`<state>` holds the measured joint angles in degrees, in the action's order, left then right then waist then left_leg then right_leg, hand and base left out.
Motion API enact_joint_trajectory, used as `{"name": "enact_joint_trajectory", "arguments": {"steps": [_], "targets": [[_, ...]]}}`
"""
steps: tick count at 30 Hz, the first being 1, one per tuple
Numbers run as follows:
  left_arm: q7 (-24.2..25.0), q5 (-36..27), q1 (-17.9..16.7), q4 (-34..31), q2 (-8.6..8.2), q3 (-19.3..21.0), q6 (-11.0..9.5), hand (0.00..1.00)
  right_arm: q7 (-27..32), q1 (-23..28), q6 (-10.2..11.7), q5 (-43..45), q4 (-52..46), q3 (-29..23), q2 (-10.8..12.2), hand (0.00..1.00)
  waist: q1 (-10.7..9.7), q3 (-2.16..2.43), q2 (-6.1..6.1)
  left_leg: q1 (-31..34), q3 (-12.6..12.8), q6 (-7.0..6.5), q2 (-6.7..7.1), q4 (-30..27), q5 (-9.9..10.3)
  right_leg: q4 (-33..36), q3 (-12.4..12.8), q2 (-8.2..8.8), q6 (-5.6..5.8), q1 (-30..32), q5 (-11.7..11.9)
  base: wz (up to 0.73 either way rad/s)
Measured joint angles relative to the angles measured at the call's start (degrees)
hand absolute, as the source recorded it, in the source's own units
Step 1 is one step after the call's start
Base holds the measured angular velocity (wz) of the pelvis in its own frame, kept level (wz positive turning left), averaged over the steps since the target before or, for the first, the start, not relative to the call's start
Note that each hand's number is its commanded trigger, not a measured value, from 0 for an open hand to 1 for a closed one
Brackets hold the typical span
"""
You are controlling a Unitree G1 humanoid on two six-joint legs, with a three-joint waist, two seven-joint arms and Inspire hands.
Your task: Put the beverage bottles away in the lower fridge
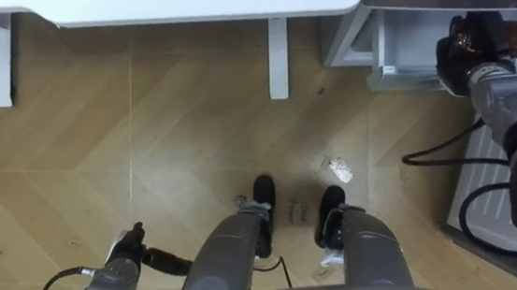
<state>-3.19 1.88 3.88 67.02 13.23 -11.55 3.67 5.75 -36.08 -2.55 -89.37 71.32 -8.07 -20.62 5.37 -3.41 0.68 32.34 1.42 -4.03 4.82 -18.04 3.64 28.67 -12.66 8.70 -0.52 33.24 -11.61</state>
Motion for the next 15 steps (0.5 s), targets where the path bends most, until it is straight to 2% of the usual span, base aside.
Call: {"name": "enact_joint_trajectory", "arguments": {"steps": [6,8,10,15], "targets": [[-0.1,-0.1,-0.1,-0.1,-0.15,-0.6,0.8,0.0,0.0,-0.7,0.0,0.2,0.0,0.1,-0.1,1.0,1.3,0.13,-0.37,0.3,0.3,0.01,-0.02,-0.2,0.0,0.9,0.5,-0.06,-0.1,0.9,-0.1,-0.03],[-0.1,0.0,-0.1,-0.1,-0.15,-1.0,1.3,0.0,0.0,-0.9,0.0,0.5,0.0,0.2,-0.1,0.19,1.7,0.14,-0.57,0.4,0.3,0.03,-0.01,-0.2,0.0,1.1,0.8,-0.06,-0.14,1.0,-0.1,0.0],[-0.1,0.0,-0.2,-0.1,-0.25,-1.4,1.4,0.0,-0.1,-0.9,0.0,1.6,0.0,0.2,-0.1,0.0,2.0,0.19,-0.67,0.4,0.3,0.06,-0.04,-0.2,0.0,1.1,0.8,-0.07,-0.17,1.1,-0.2,0.0],[-0.1,0.1,-0.5,-0.2,-0.83,-2.8,2.3,0.0,-0.1,-0.9,0.0,2.2,0.3,0.2,-0.1,0.0,2.7,0.44,-1.1,0.4,0.3,0.07,-0.03,-0.3,0.0,1.3,0.9,-0.03,-0.2,1.1,-0.2,0.0]]}}
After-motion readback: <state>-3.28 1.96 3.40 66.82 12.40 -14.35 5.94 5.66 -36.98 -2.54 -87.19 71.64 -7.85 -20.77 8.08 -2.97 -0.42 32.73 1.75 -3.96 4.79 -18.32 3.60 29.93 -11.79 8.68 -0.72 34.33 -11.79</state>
